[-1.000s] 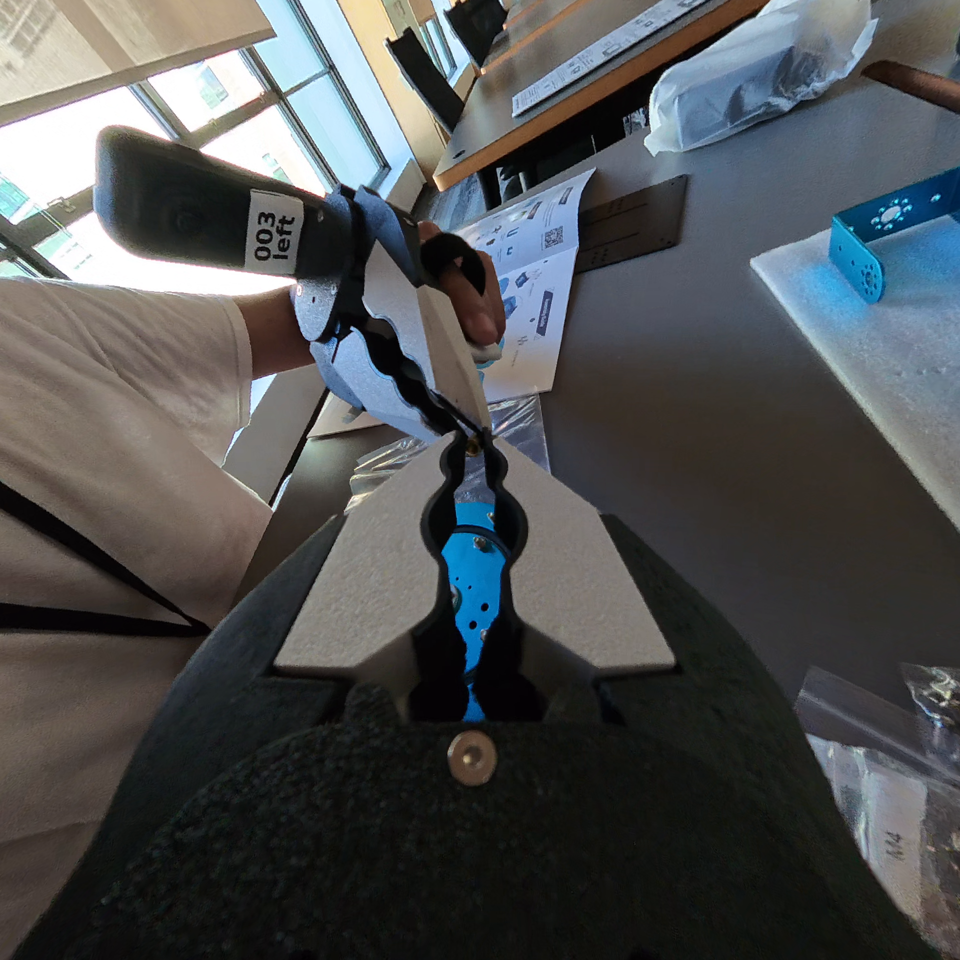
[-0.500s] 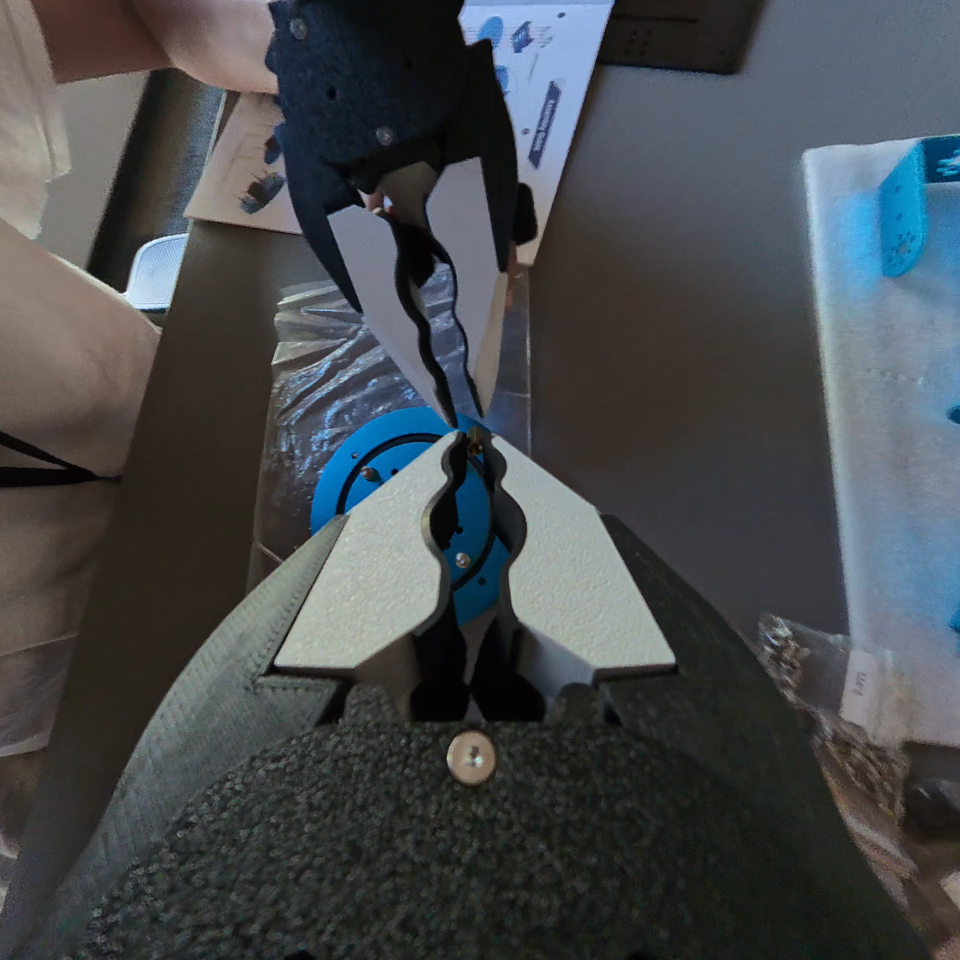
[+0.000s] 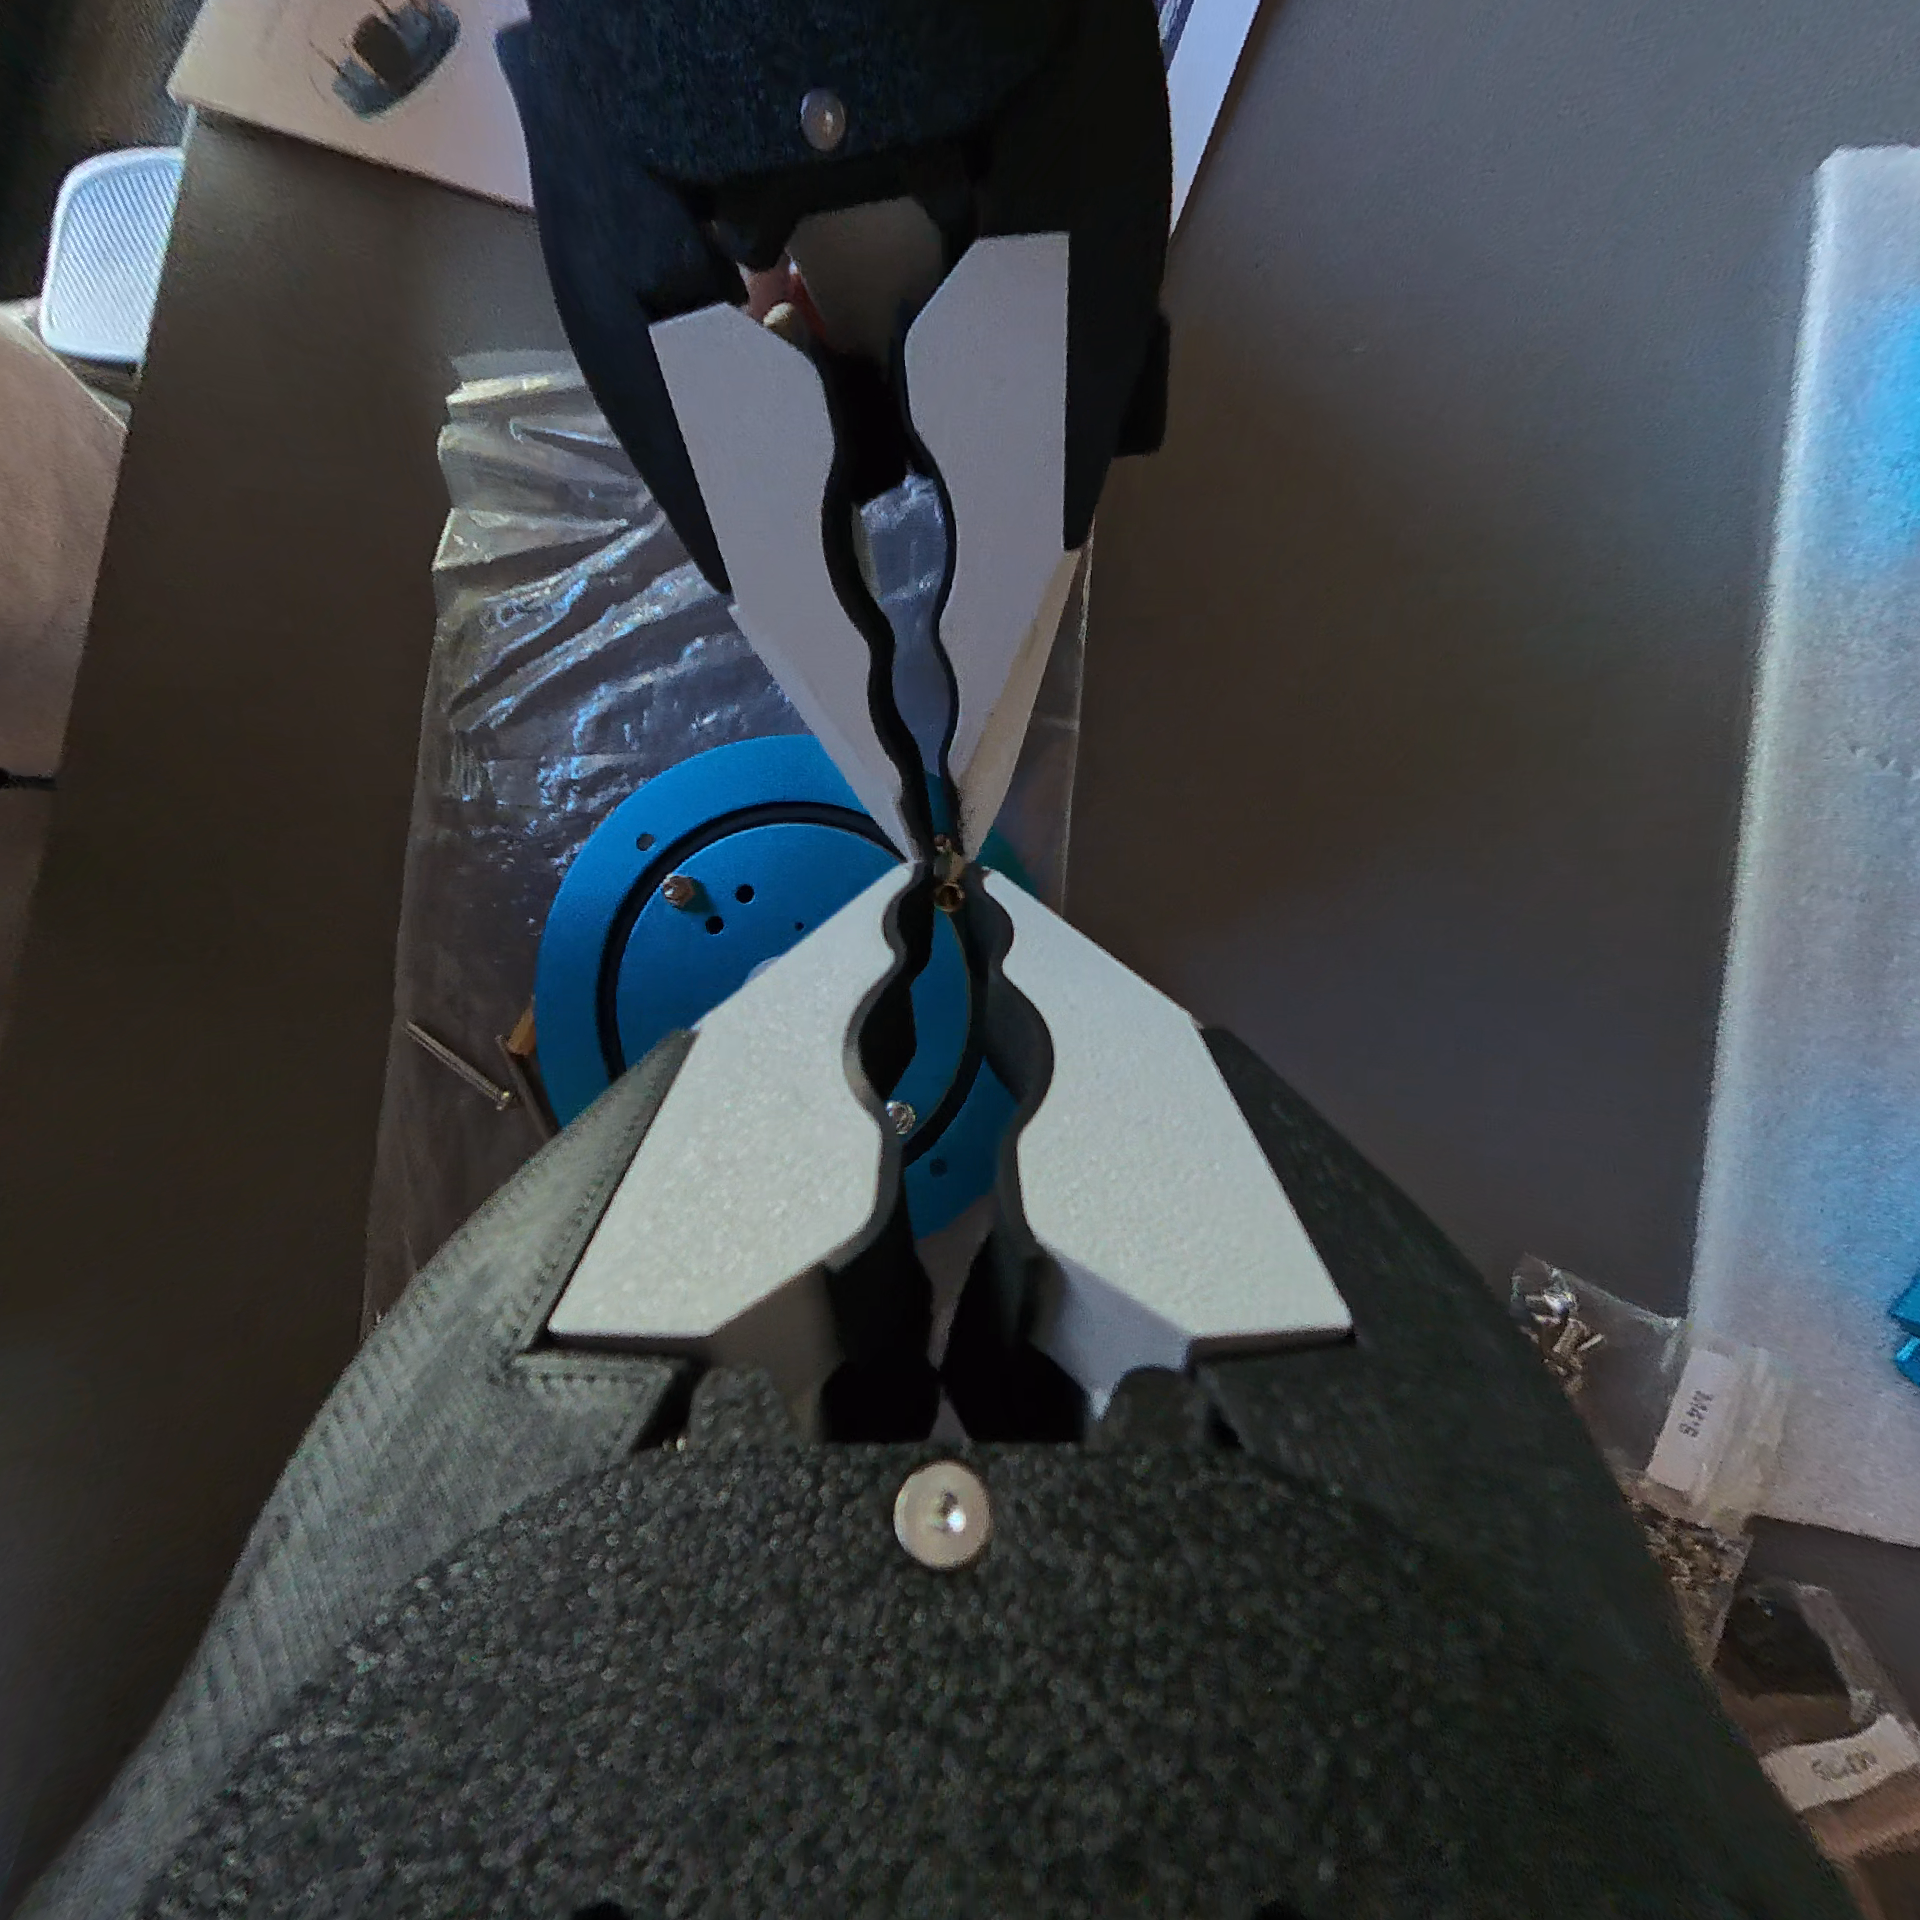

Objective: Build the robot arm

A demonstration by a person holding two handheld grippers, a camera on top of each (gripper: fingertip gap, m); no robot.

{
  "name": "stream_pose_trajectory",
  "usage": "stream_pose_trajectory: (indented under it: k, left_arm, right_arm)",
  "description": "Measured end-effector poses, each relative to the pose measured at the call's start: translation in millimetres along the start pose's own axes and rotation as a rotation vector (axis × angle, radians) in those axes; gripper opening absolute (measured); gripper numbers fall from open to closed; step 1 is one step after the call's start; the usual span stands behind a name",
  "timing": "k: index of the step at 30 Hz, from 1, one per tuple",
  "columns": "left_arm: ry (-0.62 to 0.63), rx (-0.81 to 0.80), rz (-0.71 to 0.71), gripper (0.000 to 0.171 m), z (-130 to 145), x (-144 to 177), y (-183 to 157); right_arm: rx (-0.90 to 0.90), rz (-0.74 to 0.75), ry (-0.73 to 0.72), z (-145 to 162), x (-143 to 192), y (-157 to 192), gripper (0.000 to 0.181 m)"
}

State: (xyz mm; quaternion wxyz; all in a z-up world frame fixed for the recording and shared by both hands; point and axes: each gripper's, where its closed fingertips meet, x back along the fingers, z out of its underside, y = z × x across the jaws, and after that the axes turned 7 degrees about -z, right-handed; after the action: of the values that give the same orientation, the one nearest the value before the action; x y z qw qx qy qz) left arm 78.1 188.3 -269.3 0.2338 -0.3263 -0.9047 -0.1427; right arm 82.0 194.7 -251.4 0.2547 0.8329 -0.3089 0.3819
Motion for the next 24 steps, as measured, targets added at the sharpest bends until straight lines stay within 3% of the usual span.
stream_pose_trajectory:
  k: [24]
  left_arm:
    - [0.001, -0.016, 0.004, 0.003, 1.2, 0.7, 2.1]
  right_arm:
    - [0.021, -0.009, 0.107, -0.5, -8.7, -1.0, 0.005]
